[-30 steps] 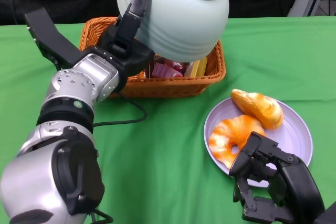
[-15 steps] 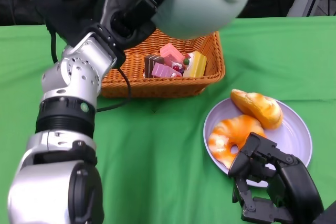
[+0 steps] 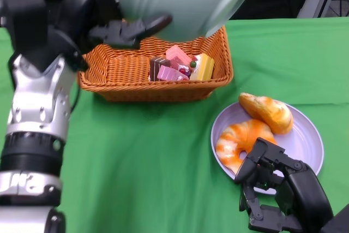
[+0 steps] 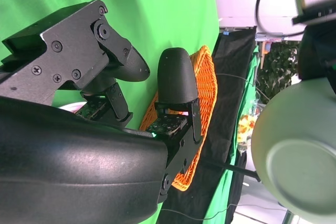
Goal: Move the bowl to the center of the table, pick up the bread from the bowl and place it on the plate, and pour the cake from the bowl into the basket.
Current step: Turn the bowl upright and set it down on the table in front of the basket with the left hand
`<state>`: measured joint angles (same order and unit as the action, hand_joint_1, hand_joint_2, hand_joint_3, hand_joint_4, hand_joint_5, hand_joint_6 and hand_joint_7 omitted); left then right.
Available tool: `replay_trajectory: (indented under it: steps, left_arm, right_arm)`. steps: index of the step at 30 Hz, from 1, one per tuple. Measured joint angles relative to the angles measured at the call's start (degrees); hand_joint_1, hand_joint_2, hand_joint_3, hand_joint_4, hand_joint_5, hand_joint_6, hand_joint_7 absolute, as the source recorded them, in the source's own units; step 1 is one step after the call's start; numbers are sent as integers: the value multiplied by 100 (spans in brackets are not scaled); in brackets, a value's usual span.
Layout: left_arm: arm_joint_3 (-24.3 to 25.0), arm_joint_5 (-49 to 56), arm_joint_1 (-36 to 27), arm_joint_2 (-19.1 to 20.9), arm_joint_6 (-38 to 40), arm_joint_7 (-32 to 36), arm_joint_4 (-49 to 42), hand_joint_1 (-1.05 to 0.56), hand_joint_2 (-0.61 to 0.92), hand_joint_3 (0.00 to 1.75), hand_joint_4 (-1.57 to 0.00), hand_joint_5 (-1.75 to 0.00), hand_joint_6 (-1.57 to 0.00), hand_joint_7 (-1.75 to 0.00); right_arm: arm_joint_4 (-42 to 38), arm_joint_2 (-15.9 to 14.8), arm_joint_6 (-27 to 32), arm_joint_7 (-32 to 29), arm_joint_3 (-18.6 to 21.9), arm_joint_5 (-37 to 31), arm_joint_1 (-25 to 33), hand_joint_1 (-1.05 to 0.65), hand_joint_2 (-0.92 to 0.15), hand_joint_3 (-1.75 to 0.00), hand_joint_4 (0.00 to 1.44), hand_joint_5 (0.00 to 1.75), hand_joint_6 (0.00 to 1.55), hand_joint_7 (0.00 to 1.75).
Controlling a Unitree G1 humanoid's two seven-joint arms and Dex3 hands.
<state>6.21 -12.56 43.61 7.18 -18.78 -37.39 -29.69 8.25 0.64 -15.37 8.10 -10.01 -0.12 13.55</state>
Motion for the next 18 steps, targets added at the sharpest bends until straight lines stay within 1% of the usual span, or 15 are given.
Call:
replay_trajectory:
  steps: [3, 7, 8, 10, 11, 13, 17, 18]
  left_arm:
    - [5, 20, -253, 188, -688, -177, 41, -22, 64, 101, -80, -175, -71, -145]
    - [3, 142, -450, 486, -1646, -271, 43, -16, 67, 96, -78, -175, -72, -140]
    - [4, 196, -496, 544, -1939, -269, 29, -12, 65, 98, -79, -175, -72, -141]
    - [0, 359, -574, 665, -2617, -269, -72, -10, 64, 100, -80, -175, -72, -142]
    - [0, 424, -608, 730, -2915, -263, -139, -8, 57, 110, -80, -175, -73, -143]
    - [2, 599, -679, 880, -3428, -244, -301, -6, 50, 117, -81, -173, -77, -140]
    - [24, 811, -800, 1159, -4524, -106, -769, -2, 47, 119, -80, -172, -80, -134]
    - [30, 864, -802, 1197, -4786, -51, -928, -4, 48, 117, -82, -168, -81, -133]
  right_arm:
    - [48, -1, 2, 3, -7, -1, 10, 0, -54, -121, 78, 175, 58, 161]
    - [116, -3, 4, 18, -17, 1, 12, -1, -55, -119, 78, 175, 58, 161]
    - [117, -3, 5, 19, -17, 3, 14, -1, -56, -119, 79, 175, 58, 160]
    - [118, -1, 6, 22, -17, 10, 15, -1, -56, -119, 79, 175, 58, 160]
    - [118, -2, 6, 29, -18, 15, 14, -1, -56, -118, 79, 175, 57, 160]
    - [119, -6, 6, 45, -12, 22, 15, -1, -56, -118, 79, 175, 57, 160]
    - [120, -6, 3, 80, 7, 81, 16, -3, -58, -114, 77, 175, 57, 160]
    - [118, -9, 3, 83, 15, 92, 12, -2, -58, -114, 77, 175, 56, 160]
